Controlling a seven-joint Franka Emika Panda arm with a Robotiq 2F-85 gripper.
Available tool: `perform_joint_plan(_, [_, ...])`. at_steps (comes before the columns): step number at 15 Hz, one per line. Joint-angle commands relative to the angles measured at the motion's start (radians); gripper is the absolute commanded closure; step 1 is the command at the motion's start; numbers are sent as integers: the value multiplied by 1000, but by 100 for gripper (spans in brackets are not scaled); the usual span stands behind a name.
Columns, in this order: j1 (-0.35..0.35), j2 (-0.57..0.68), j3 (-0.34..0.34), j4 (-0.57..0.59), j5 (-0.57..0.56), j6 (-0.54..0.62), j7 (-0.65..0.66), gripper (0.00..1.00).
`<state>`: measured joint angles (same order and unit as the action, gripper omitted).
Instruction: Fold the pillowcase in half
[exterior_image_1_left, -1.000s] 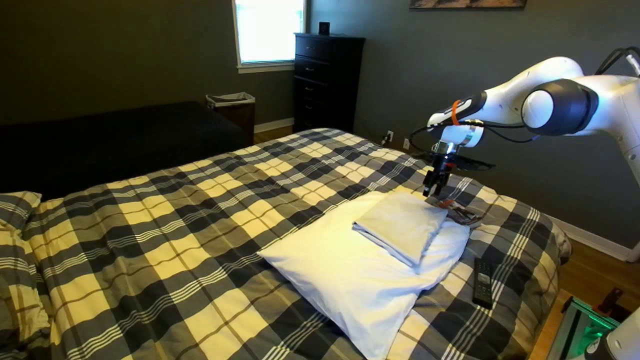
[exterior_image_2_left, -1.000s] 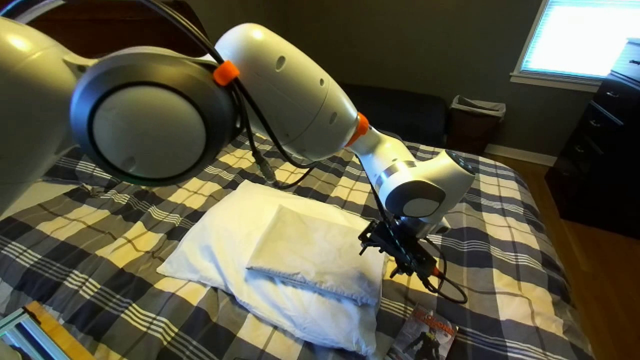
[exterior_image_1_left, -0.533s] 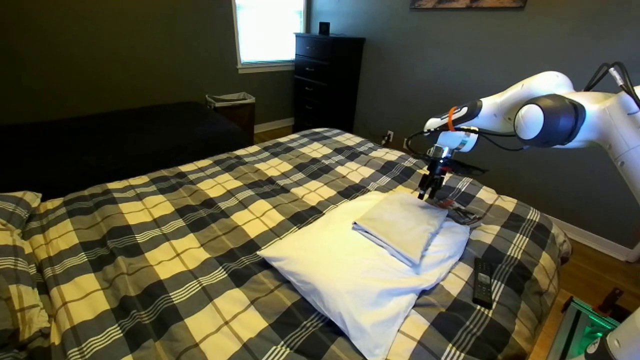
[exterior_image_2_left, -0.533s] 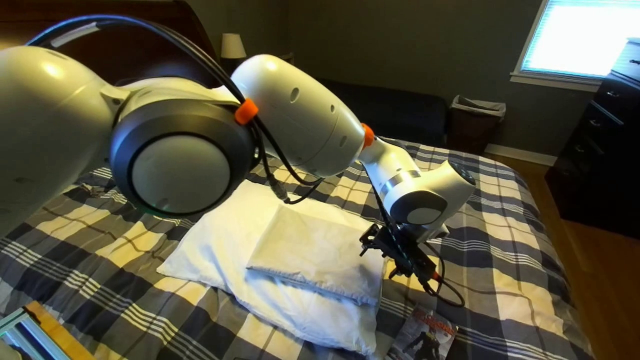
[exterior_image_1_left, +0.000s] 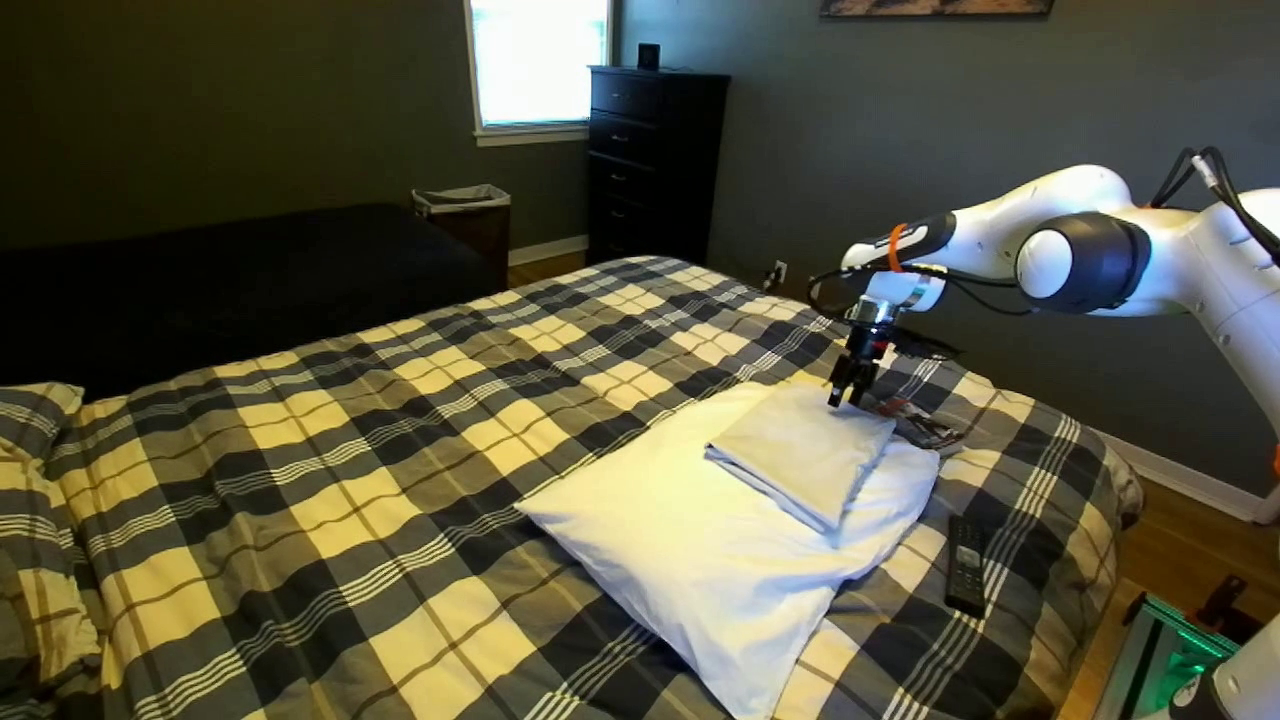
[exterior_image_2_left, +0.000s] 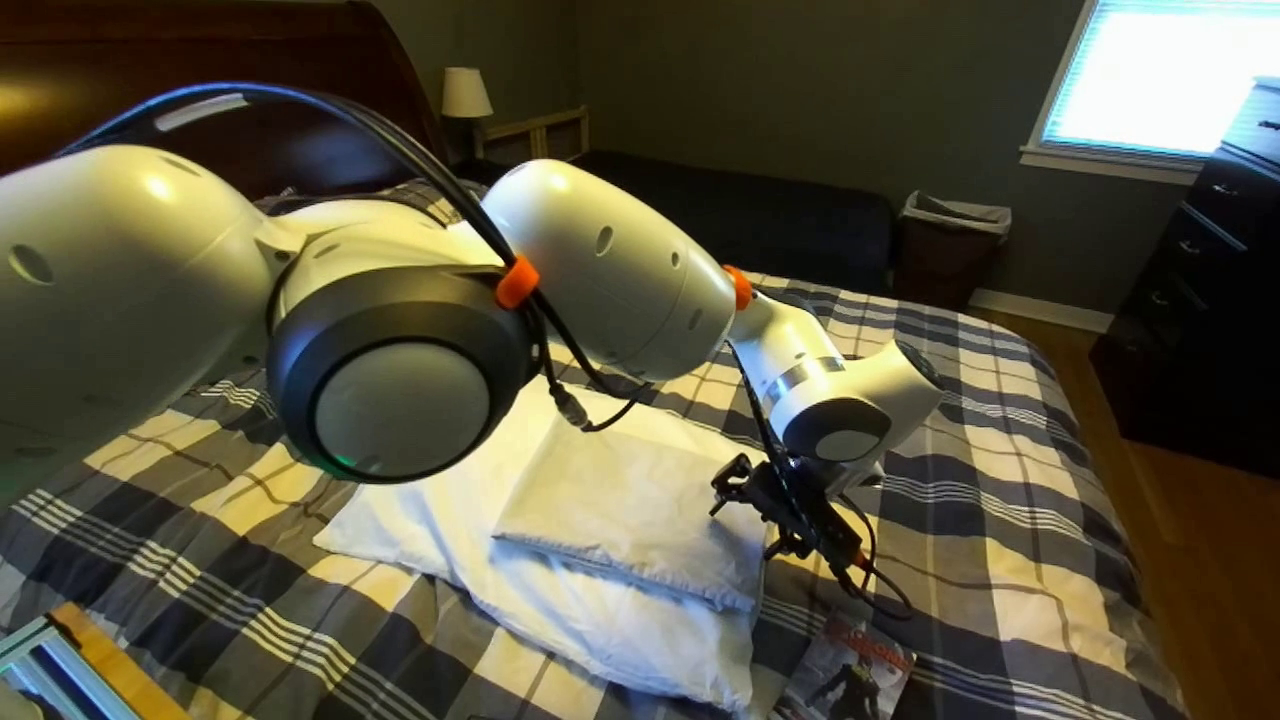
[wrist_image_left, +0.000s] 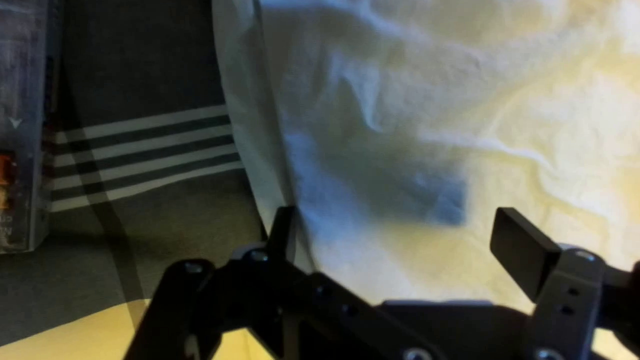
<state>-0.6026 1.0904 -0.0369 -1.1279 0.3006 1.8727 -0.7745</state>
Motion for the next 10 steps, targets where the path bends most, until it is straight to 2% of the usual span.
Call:
perform_joint_plan(1, [-14,62,14,80,-29,-18,0,0])
perform_joint_plan(2, [-3,61,-2,77,-18,-11,-6,0])
perform_joint_plan(6, [-6,70,6,87,-10,-16,-12,0])
perform_joint_plan(8, [-6,67,7,87,-9,-14,-13,26])
perform_joint_plan(10, [-5,59,9,81,-8,-10,-17,43])
